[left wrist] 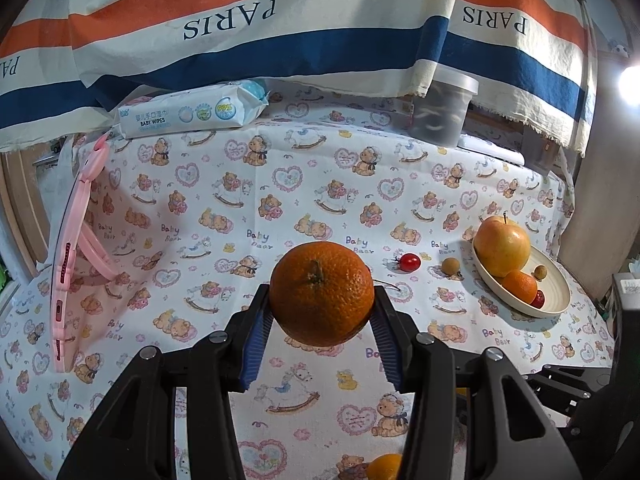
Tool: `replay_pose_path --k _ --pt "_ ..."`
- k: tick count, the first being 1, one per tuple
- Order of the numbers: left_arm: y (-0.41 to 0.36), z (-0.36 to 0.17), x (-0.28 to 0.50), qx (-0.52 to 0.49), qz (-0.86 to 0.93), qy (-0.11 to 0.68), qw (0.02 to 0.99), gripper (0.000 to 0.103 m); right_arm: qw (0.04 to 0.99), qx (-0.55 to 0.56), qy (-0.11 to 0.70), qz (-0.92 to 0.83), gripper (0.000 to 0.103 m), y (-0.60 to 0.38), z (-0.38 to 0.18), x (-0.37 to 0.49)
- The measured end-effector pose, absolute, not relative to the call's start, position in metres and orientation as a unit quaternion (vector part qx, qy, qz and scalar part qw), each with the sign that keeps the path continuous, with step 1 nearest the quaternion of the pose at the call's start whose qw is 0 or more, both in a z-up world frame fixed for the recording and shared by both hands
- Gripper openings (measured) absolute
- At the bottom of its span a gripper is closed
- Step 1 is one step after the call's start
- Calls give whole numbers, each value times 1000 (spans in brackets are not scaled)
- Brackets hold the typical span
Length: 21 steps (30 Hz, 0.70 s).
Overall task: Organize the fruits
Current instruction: 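Lift the mandarin with the left tool while the right tool grasps a small orange citrus, then carry the mandarin with the left tool while the right carries the small citrus to the plate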
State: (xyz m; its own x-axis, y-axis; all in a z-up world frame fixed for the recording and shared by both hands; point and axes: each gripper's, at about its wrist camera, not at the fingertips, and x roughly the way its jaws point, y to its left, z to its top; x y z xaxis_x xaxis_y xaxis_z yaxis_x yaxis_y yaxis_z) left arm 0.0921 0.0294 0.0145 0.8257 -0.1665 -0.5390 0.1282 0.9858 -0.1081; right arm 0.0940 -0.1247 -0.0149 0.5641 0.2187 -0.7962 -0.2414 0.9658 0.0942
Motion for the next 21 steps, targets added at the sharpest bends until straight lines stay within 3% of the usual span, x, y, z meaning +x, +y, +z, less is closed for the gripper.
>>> replay_pose_path --k 21 --pt "21 17 88 -21 -91 274 957 47 912 -8 396 111 31 -148 6 77"
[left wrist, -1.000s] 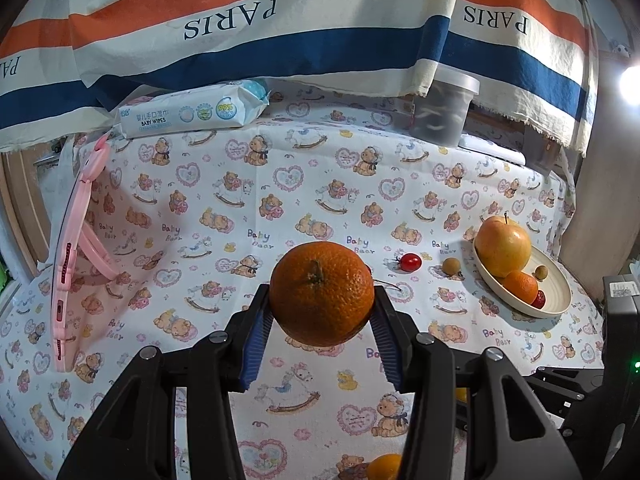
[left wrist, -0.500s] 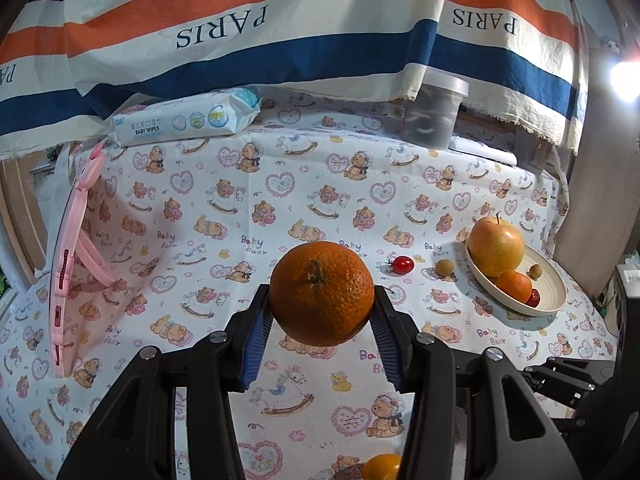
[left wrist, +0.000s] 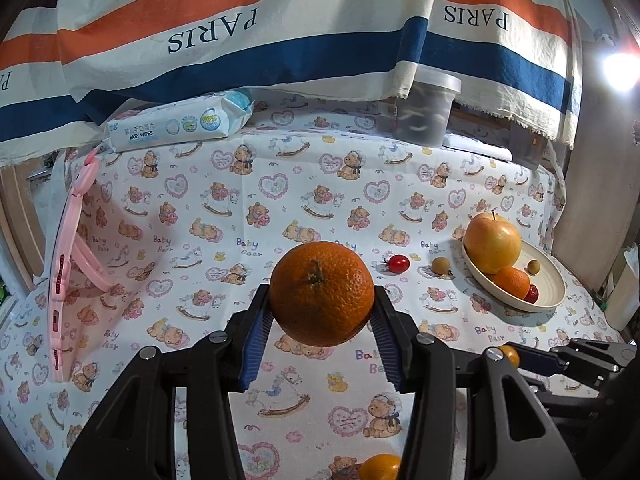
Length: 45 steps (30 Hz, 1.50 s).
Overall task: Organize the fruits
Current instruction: 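Carry the mandarin with the left tool while the right carries the small citrus to the plate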
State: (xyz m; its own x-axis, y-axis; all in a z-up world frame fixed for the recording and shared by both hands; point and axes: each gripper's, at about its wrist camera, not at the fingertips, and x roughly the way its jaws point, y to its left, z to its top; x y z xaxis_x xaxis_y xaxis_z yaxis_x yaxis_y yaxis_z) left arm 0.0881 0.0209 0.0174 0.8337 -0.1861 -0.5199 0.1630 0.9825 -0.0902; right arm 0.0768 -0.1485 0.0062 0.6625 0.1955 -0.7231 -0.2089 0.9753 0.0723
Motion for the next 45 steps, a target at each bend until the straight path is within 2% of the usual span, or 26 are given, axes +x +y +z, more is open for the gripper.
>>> replay_pose_path --k 7,16,25,31,36,45 --pt "11 24 87 -14 -112 278 954 47 920 -5 380 96 31 -169 17 70" --pt "-15 67 79 10 -141 244 959 47 945 9 321 65 31 -210 63 63" --pt "-73 102 89 34 -204 227 952 47 968 21 248 20 31 -253 117 56" --pt "-116 116 105 26 -235 222 946 47 975 27 218 -18 31 -279 130 52" --pt "-146 109 121 23 -257 233 938 47 972 56 224 -50 31 -308 121 64" --pt "-185 53 155 47 -271 312 909 47 960 98 253 -69 31 -343 87 90"
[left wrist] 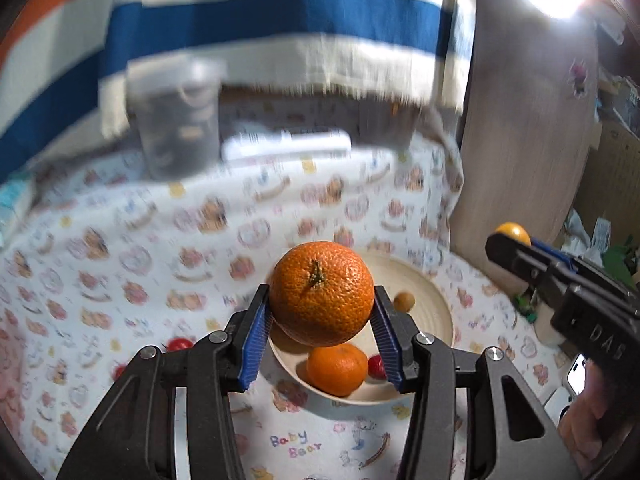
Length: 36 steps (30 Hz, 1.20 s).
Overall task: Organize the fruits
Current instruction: 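Carry the mandarin with the left tool while the right carries the small citrus to the plate, then release the small citrus on the plate with the right tool while the left releases the mandarin there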
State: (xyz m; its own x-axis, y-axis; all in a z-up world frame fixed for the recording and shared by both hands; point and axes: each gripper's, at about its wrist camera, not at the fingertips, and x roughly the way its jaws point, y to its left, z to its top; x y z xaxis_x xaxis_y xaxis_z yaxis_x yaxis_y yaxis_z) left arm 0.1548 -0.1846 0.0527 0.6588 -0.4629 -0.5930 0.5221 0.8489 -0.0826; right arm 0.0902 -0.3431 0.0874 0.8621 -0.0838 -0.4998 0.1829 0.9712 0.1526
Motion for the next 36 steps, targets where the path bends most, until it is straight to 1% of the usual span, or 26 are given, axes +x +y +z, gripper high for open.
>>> replay_pose_path --k 3,7,13,15,24,36 --pt "-189 36 163 53 -274 340 898 47 950 112 284 -64 31 -349 74 101" --pt "-190 21 173 37 -296 382 875 47 924 167 343 -30 31 -361 49 116" --pt "-204 21 163 77 -301 379 872 47 879 208 427 -24 31 -375 11 134" --pt "-206 23 162 76 -299 379 872 47 875 220 430 -18 31 -378 7 134" --pt "-201 23 163 64 -284 382 877 47 877 183 438 -76 31 -379 6 135" --pt "-204 21 162 69 -285 380 877 47 874 199 436 -80 32 -387 4 135"
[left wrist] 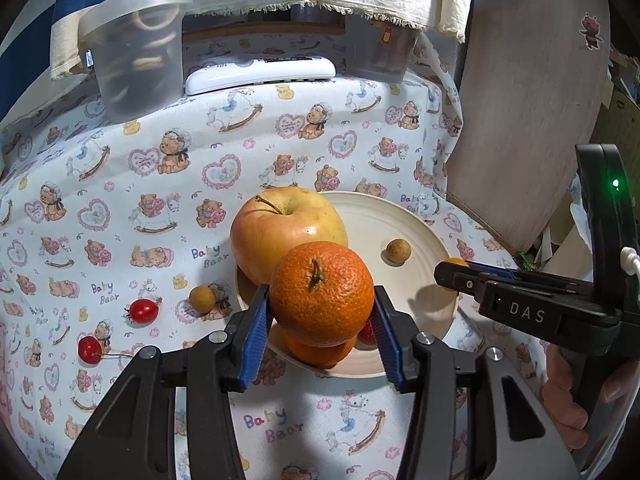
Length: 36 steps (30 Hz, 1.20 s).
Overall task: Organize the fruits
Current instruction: 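Release the small citrus on the plate with the right tool while the left releases the mandarin there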
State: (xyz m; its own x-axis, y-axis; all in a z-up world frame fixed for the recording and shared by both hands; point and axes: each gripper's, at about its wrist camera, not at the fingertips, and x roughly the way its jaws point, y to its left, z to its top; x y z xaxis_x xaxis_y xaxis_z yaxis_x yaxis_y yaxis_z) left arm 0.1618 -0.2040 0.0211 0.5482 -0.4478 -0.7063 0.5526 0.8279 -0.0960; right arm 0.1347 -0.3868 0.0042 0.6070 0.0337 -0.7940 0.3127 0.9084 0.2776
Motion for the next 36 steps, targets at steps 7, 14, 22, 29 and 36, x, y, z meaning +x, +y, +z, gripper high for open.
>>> replay_pose_path --k 7,14,22,29,36 --pt "-210 26 164 72 -289 377 877 47 882 207 412 -99 62 -396 12 127" --pt "-234 38 177 80 -305 382 869 47 886 206 382 -161 62 -411 20 115" --pt "-279 43 209 82 -324 404 852 47 878 234 385 -158 62 -426 14 113" --pt "-310 26 237 106 -318 439 834 47 870 250 386 -178 62 -435 11 111" --pt "-324 7 242 138 -296 435 839 47 869 251 388 -175 62 -433 11 111"
